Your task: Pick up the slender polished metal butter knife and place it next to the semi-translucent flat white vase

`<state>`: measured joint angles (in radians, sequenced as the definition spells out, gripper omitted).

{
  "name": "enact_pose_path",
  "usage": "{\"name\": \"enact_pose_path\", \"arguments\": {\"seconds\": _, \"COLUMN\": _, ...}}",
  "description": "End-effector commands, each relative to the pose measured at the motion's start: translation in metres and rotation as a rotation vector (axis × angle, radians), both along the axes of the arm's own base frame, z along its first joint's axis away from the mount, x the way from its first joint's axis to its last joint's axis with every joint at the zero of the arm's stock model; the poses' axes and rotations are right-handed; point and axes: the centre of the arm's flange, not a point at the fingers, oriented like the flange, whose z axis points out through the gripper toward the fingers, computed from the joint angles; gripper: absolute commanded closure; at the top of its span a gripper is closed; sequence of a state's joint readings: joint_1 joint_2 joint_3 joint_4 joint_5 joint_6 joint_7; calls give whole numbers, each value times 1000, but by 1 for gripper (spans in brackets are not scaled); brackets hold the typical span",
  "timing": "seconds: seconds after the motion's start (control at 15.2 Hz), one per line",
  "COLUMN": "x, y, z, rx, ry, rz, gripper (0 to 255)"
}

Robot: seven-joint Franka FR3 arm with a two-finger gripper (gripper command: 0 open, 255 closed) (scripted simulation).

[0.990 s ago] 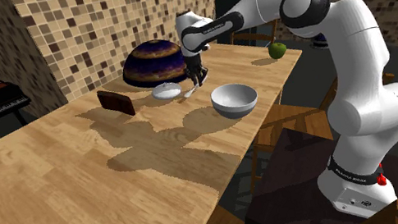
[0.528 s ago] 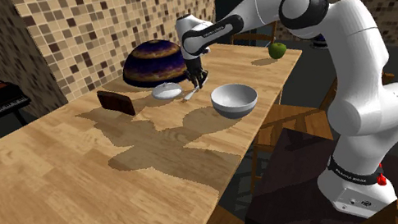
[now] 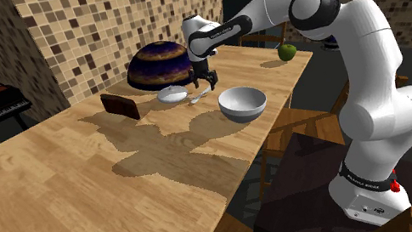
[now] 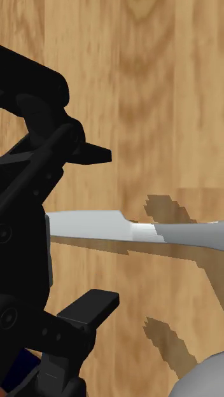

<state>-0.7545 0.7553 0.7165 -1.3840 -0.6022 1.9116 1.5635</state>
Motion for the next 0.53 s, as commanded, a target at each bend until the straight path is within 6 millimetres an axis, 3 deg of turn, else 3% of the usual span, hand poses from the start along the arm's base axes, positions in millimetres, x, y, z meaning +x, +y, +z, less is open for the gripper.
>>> {"name": "enact_pose_path", "arguments": {"seconds": 0.0, "x": 1, "y": 1, "z": 13, "rx": 0, "ry": 0, "rz": 0, "gripper": 0}}
{"name": "enact_pose_path", "arguments": {"seconds": 0.2, "x": 2, "y": 5, "z": 50, "rx": 0, "ry": 0, "rz": 0, "gripper": 0}}
{"name": "enact_pose_path", "arguments": {"seconds": 0.46, "x": 2, "y": 5, "z": 50, "rx": 0, "ry": 0, "rz": 0, "gripper": 0}}
